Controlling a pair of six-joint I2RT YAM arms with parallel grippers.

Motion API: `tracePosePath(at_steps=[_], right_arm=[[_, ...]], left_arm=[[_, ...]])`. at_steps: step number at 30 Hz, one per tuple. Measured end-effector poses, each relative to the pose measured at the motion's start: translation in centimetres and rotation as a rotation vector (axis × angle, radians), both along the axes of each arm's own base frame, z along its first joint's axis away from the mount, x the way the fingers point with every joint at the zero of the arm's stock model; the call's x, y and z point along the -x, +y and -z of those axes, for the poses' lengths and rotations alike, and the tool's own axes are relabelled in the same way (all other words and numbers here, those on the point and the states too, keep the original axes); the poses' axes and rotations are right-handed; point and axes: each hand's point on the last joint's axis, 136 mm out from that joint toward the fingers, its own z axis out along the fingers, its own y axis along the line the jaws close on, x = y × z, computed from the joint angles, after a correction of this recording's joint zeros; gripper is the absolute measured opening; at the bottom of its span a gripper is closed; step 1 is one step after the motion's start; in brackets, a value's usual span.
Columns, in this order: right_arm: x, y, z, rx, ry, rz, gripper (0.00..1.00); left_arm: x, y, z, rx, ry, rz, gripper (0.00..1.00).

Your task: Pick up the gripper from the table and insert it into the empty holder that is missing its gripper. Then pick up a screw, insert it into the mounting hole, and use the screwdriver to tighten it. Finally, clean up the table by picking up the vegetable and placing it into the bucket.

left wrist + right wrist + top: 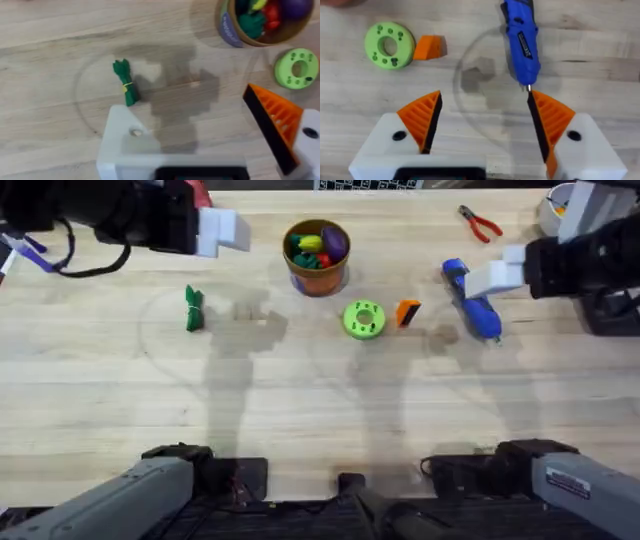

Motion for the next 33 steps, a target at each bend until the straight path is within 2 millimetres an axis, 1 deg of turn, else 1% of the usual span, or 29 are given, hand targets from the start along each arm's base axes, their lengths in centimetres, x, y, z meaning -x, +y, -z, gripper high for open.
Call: tracePosePath(at_steps=[3, 5, 7, 11, 13, 15, 18, 26, 29, 33], right_arm=[[0.7, 0.0, 0.3, 0.000, 0.030, 0.000, 0.993], [1.2, 0.0, 0.5, 0.000, 0.051, 0.000, 0.994], [1.5, 0.0, 0.6, 0.000, 0.064, 0.000, 0.994], [2.1, 0.0, 0.8, 0.000, 0.091, 0.000, 0.994], [2.2, 0.0, 0.8, 0.000, 0.097, 0.000, 0.994], [2.2, 0.0, 0.8, 0.000, 0.097, 0.000, 0.994], [2.2, 0.0, 0.8, 0.000, 0.097, 0.000, 0.994], [2.2, 0.0, 0.8, 0.000, 0.097, 0.000, 0.994], [2.2, 0.0, 0.8, 0.000, 0.097, 0.000, 0.994], [2.2, 0.0, 0.8, 0.000, 0.097, 0.000, 0.994]], left_arm=[[0.3, -1.2, -0.2, 0.015, -0.005, 0.036, 0.985], [0.6, -1.9, -0.1, 0.029, 0.010, 0.060, 0.985], [1.4, -2.6, 0.3, 0.050, 0.045, 0.083, 0.985], [3.6, -2.7, 1.5, 0.056, 0.146, 0.089, 0.986], [4.1, -2.6, 1.7, 0.052, 0.168, 0.086, 0.986], [3.7, -2.7, 1.6, 0.052, 0.154, 0.087, 0.987], [2.6, -2.7, 1.0, 0.044, 0.098, 0.104, 0.986], [0.1, -3.0, -0.7, -0.022, -0.050, 0.207, 0.987], [-0.8, -3.1, -2.1, -0.039, -0.132, 0.226, 0.987], [-0.4, -3.0, -4.9, -0.053, -0.255, 0.235, 0.986]])
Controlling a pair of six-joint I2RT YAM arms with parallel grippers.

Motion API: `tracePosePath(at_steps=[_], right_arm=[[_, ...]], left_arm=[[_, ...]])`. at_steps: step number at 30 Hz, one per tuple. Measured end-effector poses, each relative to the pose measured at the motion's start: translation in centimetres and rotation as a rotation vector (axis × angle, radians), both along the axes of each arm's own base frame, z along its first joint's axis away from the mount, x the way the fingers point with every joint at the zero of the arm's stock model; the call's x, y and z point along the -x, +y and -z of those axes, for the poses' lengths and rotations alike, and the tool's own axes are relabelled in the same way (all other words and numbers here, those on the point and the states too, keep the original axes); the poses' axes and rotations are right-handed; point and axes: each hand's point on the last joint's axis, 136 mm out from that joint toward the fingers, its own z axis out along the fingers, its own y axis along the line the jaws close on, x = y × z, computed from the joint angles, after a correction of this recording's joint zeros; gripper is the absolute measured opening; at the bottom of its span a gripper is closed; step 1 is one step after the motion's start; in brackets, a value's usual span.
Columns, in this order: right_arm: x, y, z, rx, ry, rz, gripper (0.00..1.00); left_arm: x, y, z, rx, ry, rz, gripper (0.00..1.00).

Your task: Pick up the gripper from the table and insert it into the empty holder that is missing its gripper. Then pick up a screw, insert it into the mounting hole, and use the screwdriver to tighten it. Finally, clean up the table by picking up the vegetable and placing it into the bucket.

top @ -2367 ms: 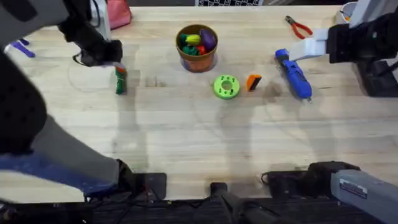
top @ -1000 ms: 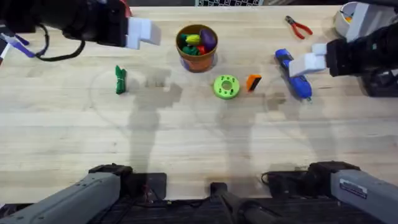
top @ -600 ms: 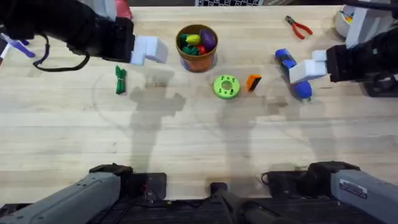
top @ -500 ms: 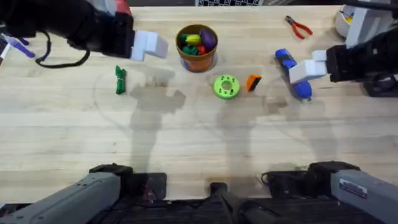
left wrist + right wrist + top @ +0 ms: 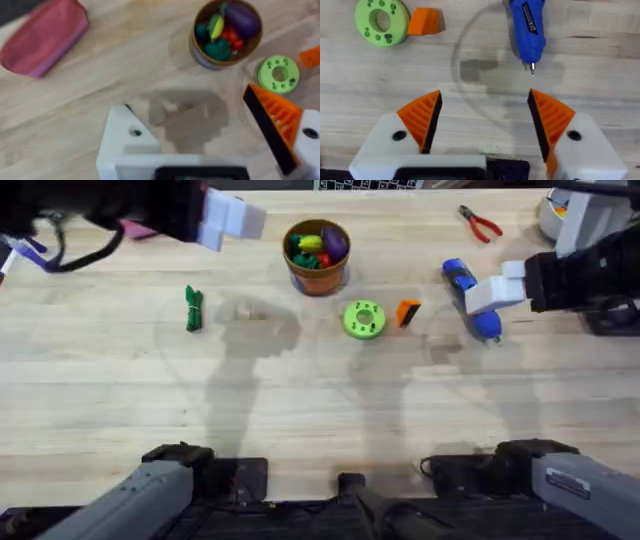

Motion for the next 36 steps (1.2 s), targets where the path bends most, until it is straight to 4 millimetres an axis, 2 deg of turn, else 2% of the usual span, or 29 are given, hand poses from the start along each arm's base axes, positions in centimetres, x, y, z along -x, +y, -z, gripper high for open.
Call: tracePosePath(at_steps=[3, 7, 15, 22, 27, 36], right_arm=[[0.0, 0.0, 0.0, 0.000, 0.000, 0.000, 0.994], [0.0, 0.0, 0.0, 0.000, 0.000, 0.000, 0.994], [0.0, 0.0, 0.0, 0.000, 0.000, 0.000, 0.994], [0.0, 0.0, 0.0, 0.000, 0.000, 0.000, 0.994], [0.0, 0.0, 0.0, 0.000, 0.000, 0.000, 0.994], [0.0, 0.0, 0.0, 0.000, 0.000, 0.000, 0.994]], left_arm=[[0.9, 0.1, -1.4, 0.004, -0.093, 0.003, 0.986], [1.9, 0.1, -1.8, 0.012, -0.223, 0.005, 0.985], [3.0, 0.1, 1.5, 0.031, -0.445, 0.013, 0.985], [4.7, 0.2, 3.2, 0.060, -0.651, 0.035, 0.985], [6.2, -0.6, 5.1, 0.084, -0.745, 0.090, 0.985], [8.6, -2.1, 7.4, 0.114, -0.896, 0.199, 0.985]])
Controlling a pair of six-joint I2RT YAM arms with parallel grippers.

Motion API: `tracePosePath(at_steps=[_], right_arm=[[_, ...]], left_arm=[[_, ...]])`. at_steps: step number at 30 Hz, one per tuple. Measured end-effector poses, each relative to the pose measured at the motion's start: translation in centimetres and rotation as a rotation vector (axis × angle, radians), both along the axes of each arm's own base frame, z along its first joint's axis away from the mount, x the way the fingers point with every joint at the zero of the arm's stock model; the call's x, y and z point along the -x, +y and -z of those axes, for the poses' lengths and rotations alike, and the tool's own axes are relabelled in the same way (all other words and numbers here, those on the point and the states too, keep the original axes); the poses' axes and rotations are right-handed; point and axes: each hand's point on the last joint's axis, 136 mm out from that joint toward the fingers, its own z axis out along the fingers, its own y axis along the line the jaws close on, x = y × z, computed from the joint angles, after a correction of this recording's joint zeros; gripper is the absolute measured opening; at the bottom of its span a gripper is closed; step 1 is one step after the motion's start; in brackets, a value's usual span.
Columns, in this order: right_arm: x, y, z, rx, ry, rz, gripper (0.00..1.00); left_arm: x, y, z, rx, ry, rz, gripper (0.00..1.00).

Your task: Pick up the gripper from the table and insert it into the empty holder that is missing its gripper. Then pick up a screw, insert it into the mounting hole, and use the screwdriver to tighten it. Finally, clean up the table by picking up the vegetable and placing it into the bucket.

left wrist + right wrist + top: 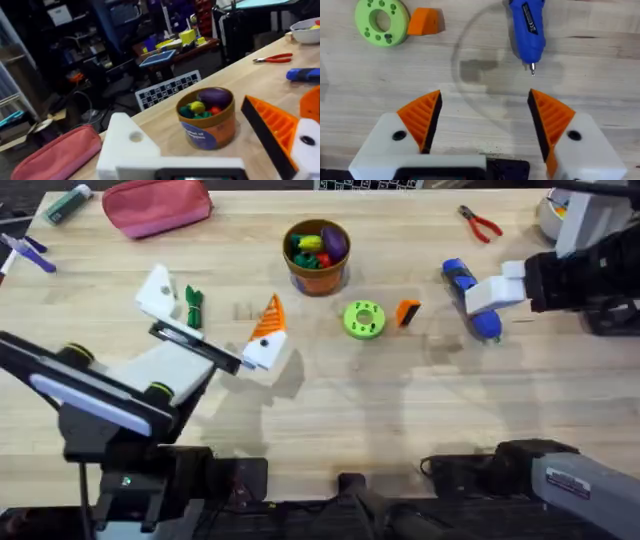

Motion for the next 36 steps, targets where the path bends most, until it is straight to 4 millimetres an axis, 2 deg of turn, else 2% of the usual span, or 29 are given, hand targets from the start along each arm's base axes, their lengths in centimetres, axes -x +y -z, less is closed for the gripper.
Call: tracePosePath(at_steps=[3, 8, 12, 17, 24, 29, 36], right_arm=[[0.0, 0.0, 0.0, 0.000, 0.000, 0.000, 0.994], [0.0, 0.0, 0.0, 0.000, 0.000, 0.000, 0.994], [0.0, 0.0, 0.0, 0.000, 0.000, 0.000, 0.994], [0.0, 0.0, 0.0, 0.000, 0.000, 0.000, 0.994], [0.0, 0.0, 0.0, 0.000, 0.000, 0.000, 0.994], [0.0, 0.0, 0.0, 0.000, 0.000, 0.000, 0.993], [0.0, 0.0, 0.0, 0.000, 0.000, 0.000, 0.993]], left_arm=[[0.4, -0.2, 0.5, -0.005, -0.003, 0.020, 0.985], [1.3, -0.2, -0.8, -0.018, -0.072, 0.038, 0.985], [1.6, -0.3, -0.8, -0.030, -0.077, 0.062, 0.985], [2.1, -1.4, -0.7, -0.027, -0.071, 0.127, 0.985], [3.0, -2.9, -0.6, 0.082, 0.003, 0.236, 0.986], [4.5, -4.6, -0.2, 0.090, 0.044, 0.372, 0.985], [8.5, -7.6, 0.7, 0.034, 0.086, 0.663, 0.987]])
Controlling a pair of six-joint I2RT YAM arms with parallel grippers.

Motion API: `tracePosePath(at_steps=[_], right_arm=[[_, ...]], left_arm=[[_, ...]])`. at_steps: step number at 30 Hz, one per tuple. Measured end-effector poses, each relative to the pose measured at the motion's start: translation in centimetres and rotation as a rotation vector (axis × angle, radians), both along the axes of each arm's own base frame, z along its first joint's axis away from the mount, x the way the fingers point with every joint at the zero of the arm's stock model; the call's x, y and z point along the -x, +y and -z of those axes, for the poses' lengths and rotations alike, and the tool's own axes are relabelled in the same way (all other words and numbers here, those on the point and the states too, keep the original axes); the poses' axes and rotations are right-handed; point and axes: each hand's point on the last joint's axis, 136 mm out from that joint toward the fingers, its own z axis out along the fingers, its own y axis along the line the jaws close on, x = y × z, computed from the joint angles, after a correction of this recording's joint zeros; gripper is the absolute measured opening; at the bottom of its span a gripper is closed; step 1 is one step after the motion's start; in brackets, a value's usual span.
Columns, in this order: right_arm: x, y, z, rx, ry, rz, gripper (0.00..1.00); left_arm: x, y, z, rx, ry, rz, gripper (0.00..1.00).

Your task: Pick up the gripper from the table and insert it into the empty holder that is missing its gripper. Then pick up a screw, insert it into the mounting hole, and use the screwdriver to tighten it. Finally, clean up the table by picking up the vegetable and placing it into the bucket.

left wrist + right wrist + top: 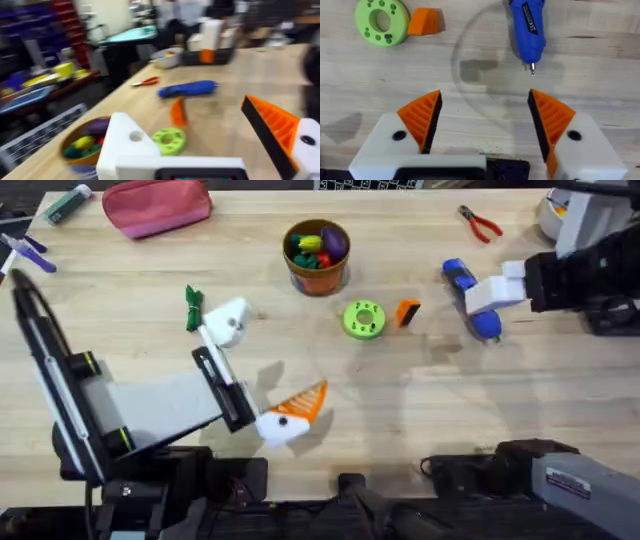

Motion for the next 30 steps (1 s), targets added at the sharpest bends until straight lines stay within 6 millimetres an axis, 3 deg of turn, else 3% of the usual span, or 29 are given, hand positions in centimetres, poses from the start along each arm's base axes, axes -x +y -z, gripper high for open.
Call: tracePosePath(at_steps=[6, 18, 30], right_arm=[[0.0, 0.0, 0.0, 0.000, 0.000, 0.000, 0.993], [0.0, 0.0, 0.0, 0.000, 0.000, 0.000, 0.994], [0.0, 0.0, 0.0, 0.000, 0.000, 0.000, 0.993]], left_arm=[[1.2, -0.7, 1.4, 0.020, 0.162, 0.096, 0.987], [0.2, -0.4, 4.1, 0.072, 0.435, 0.040, 0.985], [0.2, -0.3, 5.0, 0.005, 0.353, 0.030, 0.985]])
